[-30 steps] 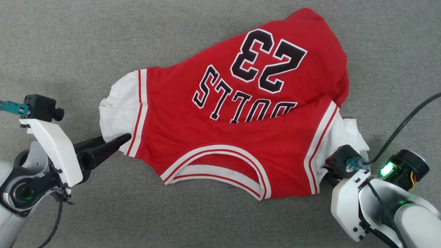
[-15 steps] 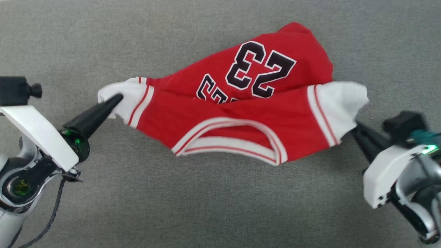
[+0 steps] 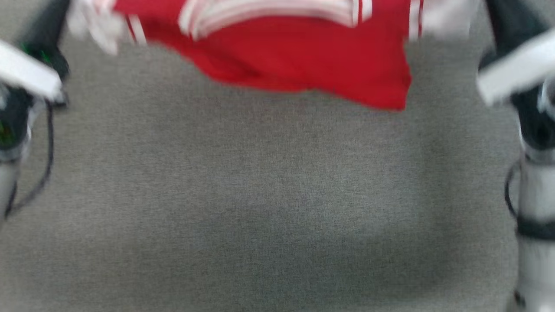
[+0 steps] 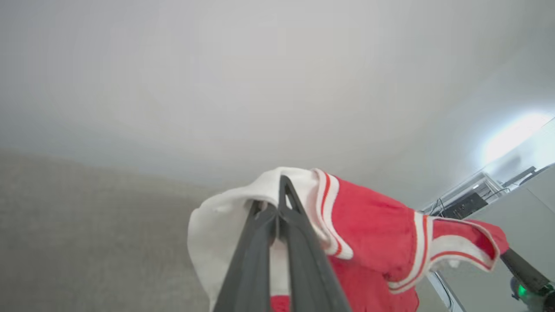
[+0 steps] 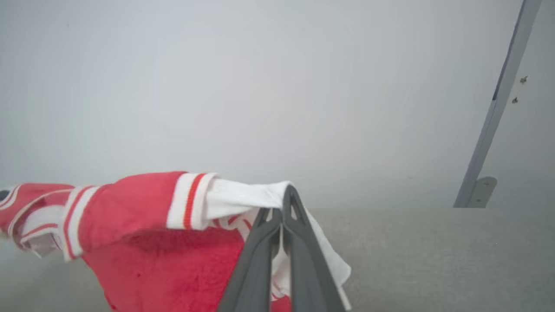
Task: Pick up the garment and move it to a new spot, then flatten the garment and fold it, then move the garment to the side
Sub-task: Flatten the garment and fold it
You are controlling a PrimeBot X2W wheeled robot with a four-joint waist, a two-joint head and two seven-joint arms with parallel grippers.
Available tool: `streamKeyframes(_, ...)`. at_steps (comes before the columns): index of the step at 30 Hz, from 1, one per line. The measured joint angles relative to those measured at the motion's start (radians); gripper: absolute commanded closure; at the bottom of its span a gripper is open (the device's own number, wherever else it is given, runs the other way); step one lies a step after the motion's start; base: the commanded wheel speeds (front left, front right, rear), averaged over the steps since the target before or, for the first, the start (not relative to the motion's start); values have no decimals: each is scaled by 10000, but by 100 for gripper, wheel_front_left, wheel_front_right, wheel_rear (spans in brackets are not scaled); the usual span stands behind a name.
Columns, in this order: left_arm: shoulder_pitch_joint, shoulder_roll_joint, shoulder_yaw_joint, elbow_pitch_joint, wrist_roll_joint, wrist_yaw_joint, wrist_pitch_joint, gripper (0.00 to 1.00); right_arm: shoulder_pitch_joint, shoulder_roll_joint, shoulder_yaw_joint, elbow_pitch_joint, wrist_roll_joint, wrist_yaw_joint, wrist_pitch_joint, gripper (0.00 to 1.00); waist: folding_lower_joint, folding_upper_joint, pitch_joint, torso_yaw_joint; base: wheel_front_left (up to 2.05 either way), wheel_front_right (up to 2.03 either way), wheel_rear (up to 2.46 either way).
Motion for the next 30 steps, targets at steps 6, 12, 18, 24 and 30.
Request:
streamKeyframes(6, -3081, -543, 102, 2357, 598, -2, -537, 100, -4055, 849, -729, 2719, -211, 2, -1204, 100, 0, 0, 753, -121, 0, 0, 0)
streamKeyframes(12, -5958, -970, 54, 3336, 963, -4, -1072, 100, -7272, 1009, -1467, 4943, -924, 2, -3181, 100, 1, 0, 1095, -163, 0, 0, 0)
streamKeyframes(18, -7172, -1131, 140, 3438, 405, -4, -1292, 100, -8705, 1022, -1774, 6510, -1315, 4, -4261, 100, 1, 0, 912, -156, 0, 0, 0)
streamKeyframes(24, -5885, -767, -759, 2681, -230, 4, 59, 100, -8151, 1001, -1172, 7135, -1066, 0, -4105, 100, 1, 0, 790, -176, 0, 0, 0)
streamKeyframes(30, -2943, -111, -878, 1037, -1595, 4, 761, 100, -5710, 602, -27, 6148, 347, -2, -2731, 100, 0, 0, 533, -108, 0, 0, 0)
